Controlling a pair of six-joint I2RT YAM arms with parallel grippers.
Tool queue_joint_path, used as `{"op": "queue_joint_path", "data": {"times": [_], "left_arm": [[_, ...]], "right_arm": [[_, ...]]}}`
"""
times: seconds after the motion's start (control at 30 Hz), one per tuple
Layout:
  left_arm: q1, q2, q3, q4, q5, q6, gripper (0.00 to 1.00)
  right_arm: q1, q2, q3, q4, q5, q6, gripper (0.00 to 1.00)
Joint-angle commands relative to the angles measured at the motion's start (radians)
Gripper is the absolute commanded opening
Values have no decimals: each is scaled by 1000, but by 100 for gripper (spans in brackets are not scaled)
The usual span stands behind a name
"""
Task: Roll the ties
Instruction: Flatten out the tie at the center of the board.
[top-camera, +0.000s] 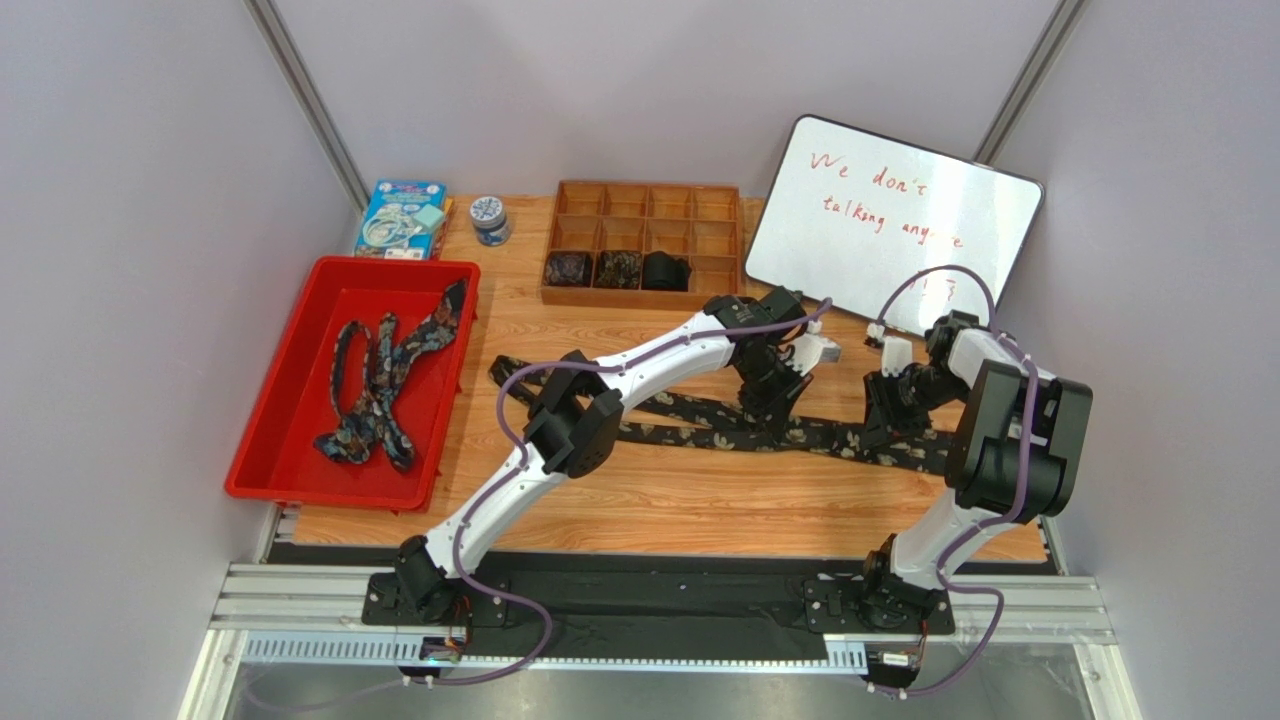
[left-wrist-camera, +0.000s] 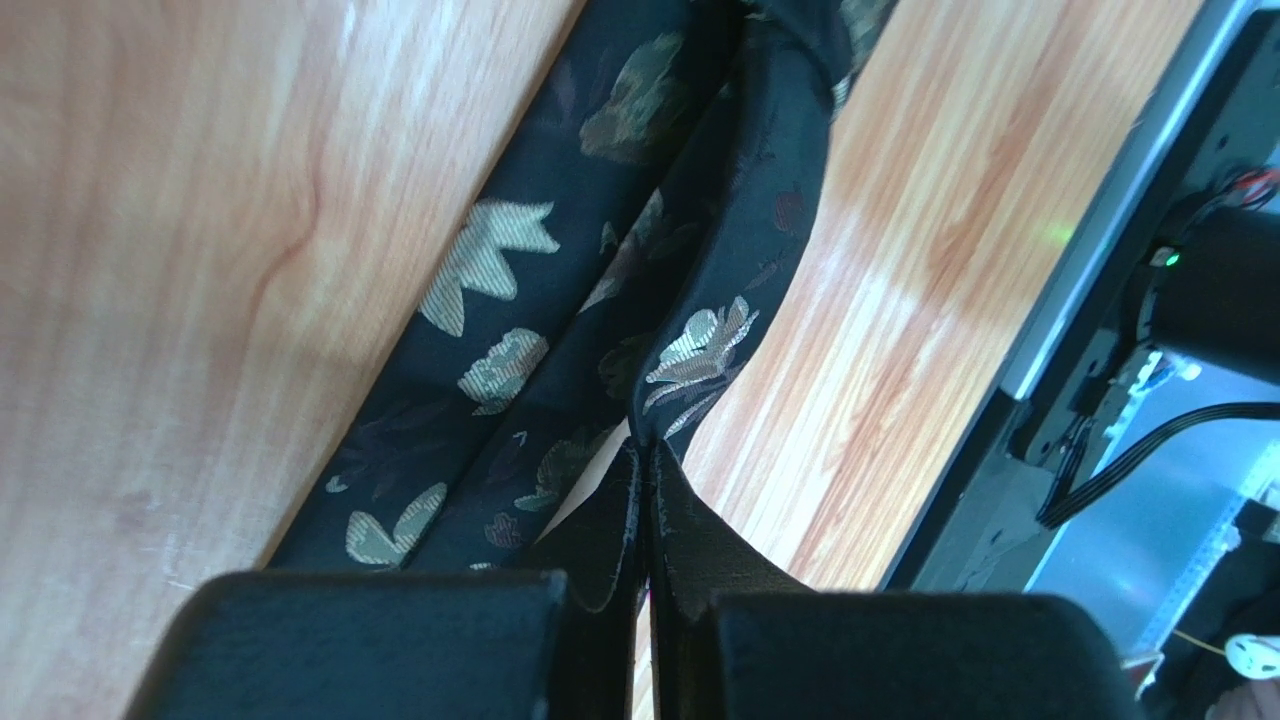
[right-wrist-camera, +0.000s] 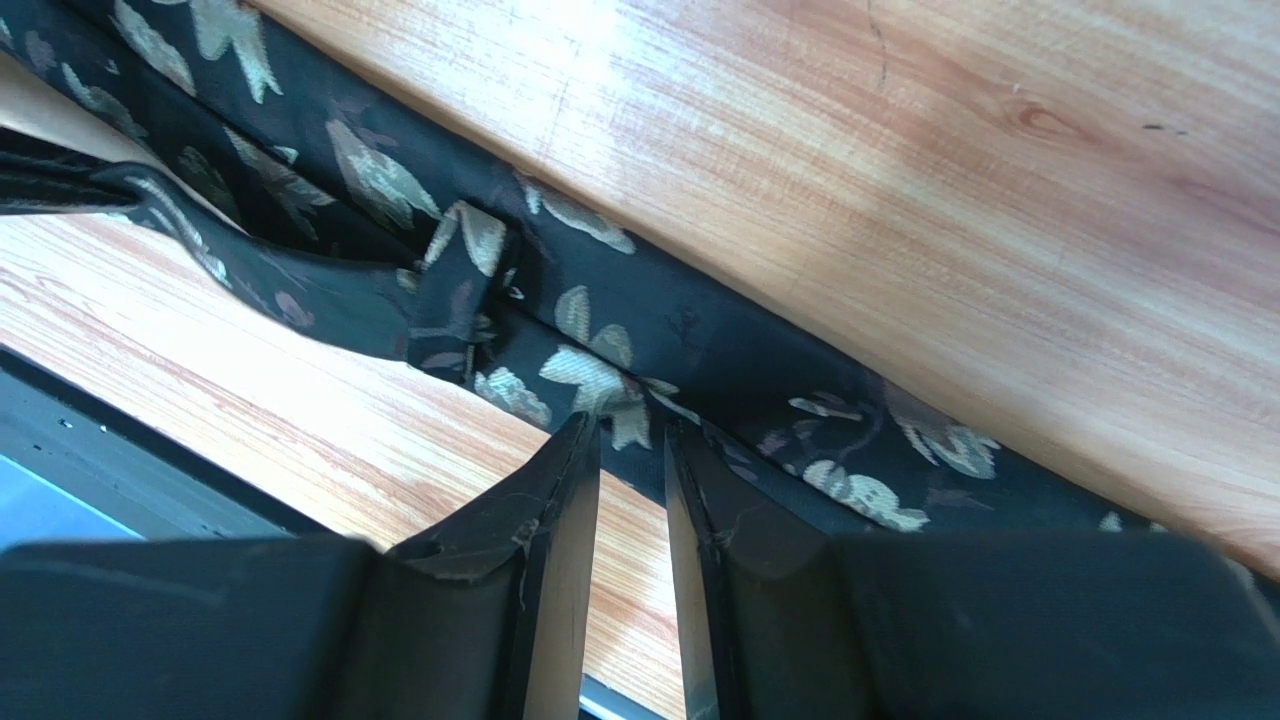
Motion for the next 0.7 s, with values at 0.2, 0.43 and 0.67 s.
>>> {"op": "queue_joint_path", "data": {"times": [0.2, 0.43, 0.67], "left_arm": [[-12, 9, 78, 27, -4, -27, 0], [-13, 45, 84, 12, -41, -22, 0], [-13, 68, 97, -1, -53, -15, 0]], "right_arm": [[5, -44, 5, 4, -62, -29, 30], [5, -38, 20, -2, -75, -21, 31], [8, -35, 26, 11, -82, 3, 32]]}}
